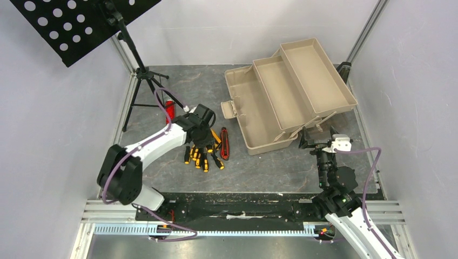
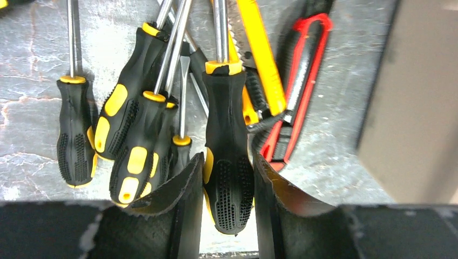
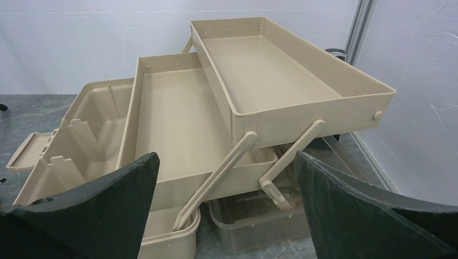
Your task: Pack the tool kit
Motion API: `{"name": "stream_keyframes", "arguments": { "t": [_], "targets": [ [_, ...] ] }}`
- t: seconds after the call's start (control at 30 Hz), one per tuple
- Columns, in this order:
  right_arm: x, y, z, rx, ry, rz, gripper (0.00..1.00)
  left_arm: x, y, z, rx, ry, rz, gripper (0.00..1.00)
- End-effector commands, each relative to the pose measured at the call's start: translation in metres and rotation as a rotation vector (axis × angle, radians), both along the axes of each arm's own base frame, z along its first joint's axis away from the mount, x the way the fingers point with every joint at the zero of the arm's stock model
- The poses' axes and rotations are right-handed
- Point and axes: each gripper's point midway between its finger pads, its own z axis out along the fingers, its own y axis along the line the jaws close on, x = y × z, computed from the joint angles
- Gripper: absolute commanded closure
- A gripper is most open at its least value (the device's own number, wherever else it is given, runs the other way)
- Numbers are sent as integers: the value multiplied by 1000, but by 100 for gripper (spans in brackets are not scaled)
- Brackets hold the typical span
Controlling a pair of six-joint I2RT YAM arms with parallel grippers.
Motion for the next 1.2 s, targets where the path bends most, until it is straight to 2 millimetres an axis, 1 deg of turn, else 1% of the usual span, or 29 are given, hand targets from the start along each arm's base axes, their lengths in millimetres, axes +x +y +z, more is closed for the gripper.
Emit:
{"name": "stream_keyframes", "arguments": {
  "t": [0.0,0.1,0.13,0.2,0.27,0.4,0.47,0.57,0.63,0.7,0.73,0.77,0.9,1.07,1.17],
  "targets": [
    [-3,-5,9,30,-44,-20,2,13,-10,58,-123,-139,50,93],
    [-3,-4,9,32,-45,-18,2,18,-16,86,-174,-202,45,98],
    [-3,-4,9,33,-44,-18,2,20,-19,96,-193,-222,39,98],
    [-4,-5,9,33,-46,-19,2,25,-31,116,-244,-269,11,98],
    [-4,-6,9,36,-47,-24,2,30,-49,136,-303,-313,-24,98],
    [-4,-7,8,39,-46,-31,2,41,-97,169,-442,-363,-101,98],
    [-4,-8,7,39,-47,-33,2,48,-124,174,-486,-371,-127,97],
    [-5,-7,7,38,-46,-32,2,62,-161,171,-539,-371,-135,96],
    [-4,-7,6,38,-45,-32,2,70,-184,161,-538,-361,-144,96],
    [-4,-7,5,36,-42,-32,2,77,-203,151,-544,-351,-147,94],
    [-4,-8,5,35,-41,-34,2,80,-209,147,-546,-345,-142,94],
    [-4,-8,4,34,-38,-34,2,83,-215,138,-544,-335,-134,94],
    [-5,-8,4,35,-40,-37,2,92,-218,107,-508,-303,-94,90],
    [-4,-8,3,36,-43,-35,2,91,-225,74,-467,-248,-98,76],
    [-4,-7,3,37,-44,-30,2,88,-229,53,-444,-210,-108,70]
  ]
}}
